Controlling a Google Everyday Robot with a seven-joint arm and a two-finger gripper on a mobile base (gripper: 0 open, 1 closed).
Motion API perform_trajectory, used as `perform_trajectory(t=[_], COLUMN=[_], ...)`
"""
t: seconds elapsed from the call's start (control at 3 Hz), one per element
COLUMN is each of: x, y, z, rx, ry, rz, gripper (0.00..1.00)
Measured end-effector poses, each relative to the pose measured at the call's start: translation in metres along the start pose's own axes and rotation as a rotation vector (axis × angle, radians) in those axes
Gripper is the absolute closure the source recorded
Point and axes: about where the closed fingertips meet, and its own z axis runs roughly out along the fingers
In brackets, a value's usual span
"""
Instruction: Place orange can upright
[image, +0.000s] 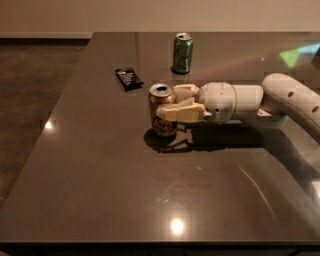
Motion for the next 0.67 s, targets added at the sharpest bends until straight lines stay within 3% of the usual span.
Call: perform_trajectory(t=[0.67], x=[-0.0017], y=[-0.0026], z=[0.0008], rx=[-0.004], ry=[-0.029], rz=[-0.011], gripper=[0.12])
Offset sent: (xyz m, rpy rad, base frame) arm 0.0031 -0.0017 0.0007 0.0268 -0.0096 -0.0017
